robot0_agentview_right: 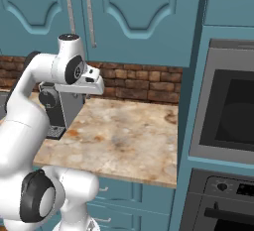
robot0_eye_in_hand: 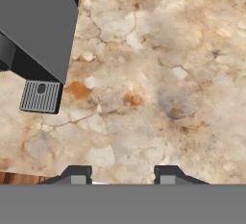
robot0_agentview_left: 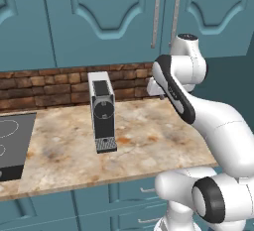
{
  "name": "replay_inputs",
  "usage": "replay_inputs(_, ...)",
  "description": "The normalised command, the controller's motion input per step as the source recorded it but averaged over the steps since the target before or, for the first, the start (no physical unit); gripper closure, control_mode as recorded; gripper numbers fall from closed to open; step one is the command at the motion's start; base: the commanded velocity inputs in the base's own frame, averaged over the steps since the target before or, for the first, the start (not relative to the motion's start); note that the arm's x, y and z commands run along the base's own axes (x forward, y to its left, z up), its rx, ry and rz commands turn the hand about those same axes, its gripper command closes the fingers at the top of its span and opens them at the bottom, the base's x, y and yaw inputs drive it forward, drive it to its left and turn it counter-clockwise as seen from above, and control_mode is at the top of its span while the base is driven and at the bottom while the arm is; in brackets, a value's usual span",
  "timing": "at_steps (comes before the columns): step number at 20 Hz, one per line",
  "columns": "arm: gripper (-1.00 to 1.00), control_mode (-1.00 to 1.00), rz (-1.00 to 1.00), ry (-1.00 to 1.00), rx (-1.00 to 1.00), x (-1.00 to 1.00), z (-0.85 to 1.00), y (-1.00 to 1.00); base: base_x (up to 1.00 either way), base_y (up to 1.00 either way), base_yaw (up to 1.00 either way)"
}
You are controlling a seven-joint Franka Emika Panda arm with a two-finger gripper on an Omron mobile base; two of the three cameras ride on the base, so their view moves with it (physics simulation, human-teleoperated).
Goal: Take a straw from the drawer in front and place it inside the glass cup on the dining counter.
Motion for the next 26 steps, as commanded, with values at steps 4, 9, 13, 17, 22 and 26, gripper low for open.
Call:
replay_inputs(4,-1.0,-1.0,0.01,-0.02,0.0,-0.09,0.0,-0.05,0.0,0.0,0.0)
replay_inputs(9,-1.0,-1.0,0.01,-0.03,0.0,-0.27,0.0,0.0,0.0,0.0,0.0)
replay_inputs(13,-1.0,-1.0,0.0,0.0,0.0,-0.07,0.0,0.0,0.0,0.0,0.0)
replay_inputs(17,-1.0,1.0,0.0,0.0,0.0,0.0,0.0,0.0,0.0,0.0,0.0)
replay_inputs(22,-1.0,1.0,0.0,0.0,0.0,0.0,0.0,0.0,-0.01,0.02,0.0)
replay_inputs(26,-1.0,1.0,0.0,0.0,0.0,0.0,0.0,0.0,-0.32,0.35,0.02)
